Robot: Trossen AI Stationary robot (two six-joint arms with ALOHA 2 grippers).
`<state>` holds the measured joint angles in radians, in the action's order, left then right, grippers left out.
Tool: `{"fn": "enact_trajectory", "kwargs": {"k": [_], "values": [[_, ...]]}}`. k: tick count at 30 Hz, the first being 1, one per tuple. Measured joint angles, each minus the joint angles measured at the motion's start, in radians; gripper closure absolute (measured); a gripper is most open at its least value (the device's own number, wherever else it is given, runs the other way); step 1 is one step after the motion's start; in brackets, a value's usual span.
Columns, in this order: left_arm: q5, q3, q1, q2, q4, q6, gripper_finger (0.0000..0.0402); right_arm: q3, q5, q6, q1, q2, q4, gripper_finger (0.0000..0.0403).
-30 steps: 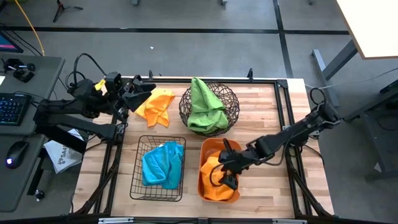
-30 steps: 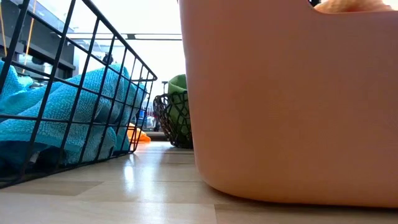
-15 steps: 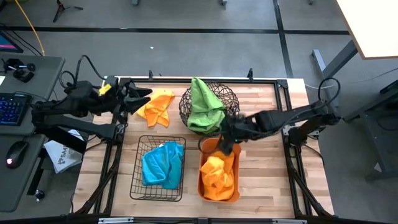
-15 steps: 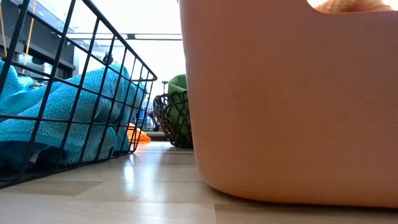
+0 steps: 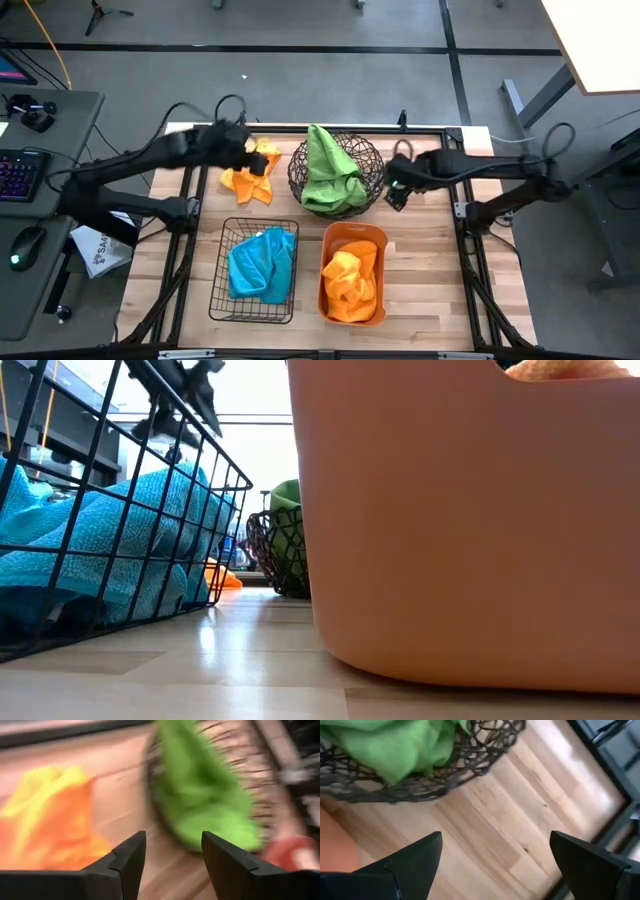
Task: Sort microfiber towel by color & place in baskets
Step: Put the orange microfiber towel into the orange bin
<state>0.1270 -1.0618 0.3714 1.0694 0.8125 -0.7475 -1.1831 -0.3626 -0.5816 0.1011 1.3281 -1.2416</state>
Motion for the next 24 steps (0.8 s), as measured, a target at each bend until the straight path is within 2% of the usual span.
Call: {"fn": "enact_trajectory", "kwargs": {"k": [2, 5, 10, 17, 20, 24], "values": [[-0.035, -0.036, 0.101, 0.069, 0.086, 0.021, 0.022, 0.108, 0.049, 0.06, 0.076, -0.084, 0.108, 0.0037], [-0.041, -0.08, 0.228, 0.178, 0.208, 0.068, 0.022, 0.262, 0.183, 0.134, 0.188, -0.198, 0.274, 0.0036], [-0.063, -0.103, 0.349, 0.316, 0.276, 0.125, 0.022, 0.452, 0.428, 0.161, 0.308, -0.32, 0.5, 0.0036], [-0.062, -0.103, 0.434, 0.467, 0.225, 0.191, 0.0221, 0.593, 0.669, 0.134, 0.33, -0.338, 0.683, 0.0037], [-0.097, -0.104, 0.452, 0.531, 0.228, 0.239, 0.0221, 0.607, 0.712, 0.134, 0.32, -0.334, 0.685, 0.0037], [-0.044, -0.103, 0.46, 0.603, 0.234, 0.263, 0.0221, 0.609, 0.715, 0.086, 0.3, -0.334, 0.686, 0.0037]]}}
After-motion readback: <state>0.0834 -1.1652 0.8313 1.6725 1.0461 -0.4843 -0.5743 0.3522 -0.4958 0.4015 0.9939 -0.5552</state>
